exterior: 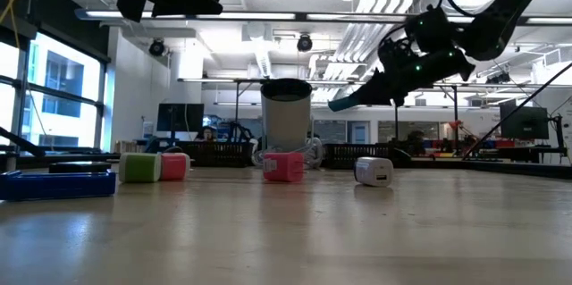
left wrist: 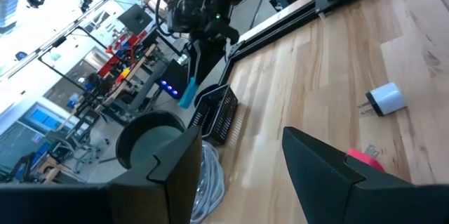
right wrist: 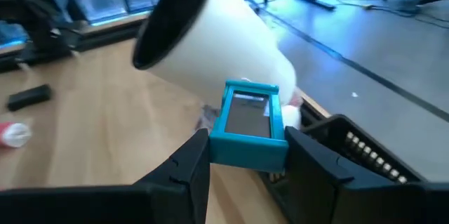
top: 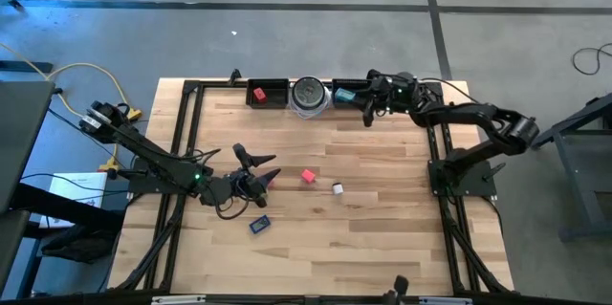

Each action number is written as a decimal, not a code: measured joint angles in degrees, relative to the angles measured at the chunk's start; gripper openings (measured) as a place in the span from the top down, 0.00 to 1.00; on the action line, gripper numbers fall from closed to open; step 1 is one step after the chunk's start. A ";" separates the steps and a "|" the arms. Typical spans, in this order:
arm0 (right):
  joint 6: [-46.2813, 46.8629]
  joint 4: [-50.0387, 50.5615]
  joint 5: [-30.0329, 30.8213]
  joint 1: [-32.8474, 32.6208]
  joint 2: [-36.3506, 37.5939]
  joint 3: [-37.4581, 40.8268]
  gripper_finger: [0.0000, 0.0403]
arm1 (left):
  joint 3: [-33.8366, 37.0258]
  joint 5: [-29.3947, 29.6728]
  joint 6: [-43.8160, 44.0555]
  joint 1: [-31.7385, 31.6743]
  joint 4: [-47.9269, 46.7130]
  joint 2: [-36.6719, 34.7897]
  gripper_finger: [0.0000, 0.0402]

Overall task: Pick & Place Office items
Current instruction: Put the light blue digital clock into the right black basket

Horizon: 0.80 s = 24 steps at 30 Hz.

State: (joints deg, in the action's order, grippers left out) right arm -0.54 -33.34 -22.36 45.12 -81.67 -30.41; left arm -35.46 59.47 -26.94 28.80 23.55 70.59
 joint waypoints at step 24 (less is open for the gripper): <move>0.60 -6.40 17.79 -1.33 -10.69 0.07 0.66 | 0.00 0.08 0.90 0.00 0.00 0.00 0.52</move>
State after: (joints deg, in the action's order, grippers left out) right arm 0.06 -39.74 -4.57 43.80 -92.36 -30.35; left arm -35.46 59.55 -26.03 28.80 23.55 70.59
